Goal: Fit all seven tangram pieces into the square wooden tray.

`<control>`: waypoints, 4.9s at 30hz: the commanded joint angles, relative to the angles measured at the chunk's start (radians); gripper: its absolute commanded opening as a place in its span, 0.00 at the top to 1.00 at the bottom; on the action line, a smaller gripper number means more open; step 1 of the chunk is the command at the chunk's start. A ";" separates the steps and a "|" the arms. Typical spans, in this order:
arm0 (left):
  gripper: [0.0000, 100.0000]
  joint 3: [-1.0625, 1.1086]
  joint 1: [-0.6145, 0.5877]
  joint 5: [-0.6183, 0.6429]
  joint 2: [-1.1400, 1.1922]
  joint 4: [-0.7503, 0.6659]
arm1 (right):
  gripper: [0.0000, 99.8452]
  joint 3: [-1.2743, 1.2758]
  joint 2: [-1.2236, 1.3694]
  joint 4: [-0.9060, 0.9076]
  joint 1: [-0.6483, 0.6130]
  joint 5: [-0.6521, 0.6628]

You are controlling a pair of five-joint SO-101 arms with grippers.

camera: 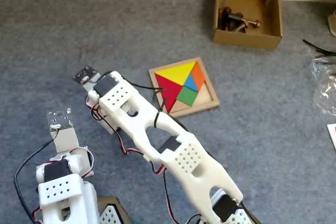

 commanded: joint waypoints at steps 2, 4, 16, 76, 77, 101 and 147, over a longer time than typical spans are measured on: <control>1.00 -0.001 0.035 0.011 -0.004 0.011 | 0.76 -0.012 -0.010 -0.013 0.004 -0.034; 1.00 -0.001 0.035 0.011 -0.004 0.011 | 0.76 -0.012 0.001 -0.016 0.004 -0.041; 1.00 -0.001 0.035 0.011 -0.004 0.011 | 0.76 -0.047 0.012 -0.013 -0.001 -0.048; 1.00 -0.001 0.031 0.011 -0.004 0.011 | 0.91 -0.148 0.005 0.025 0.077 -0.236; 1.00 -0.001 0.031 0.011 -0.004 0.011 | 0.91 -0.177 0.005 0.050 0.077 -0.236; 1.00 -0.001 0.031 0.011 -0.004 0.011 | 0.91 -0.395 0.004 0.214 0.357 -0.103; 1.00 -0.001 0.031 0.009 -0.004 0.011 | 0.91 0.179 -0.674 0.211 0.665 1.117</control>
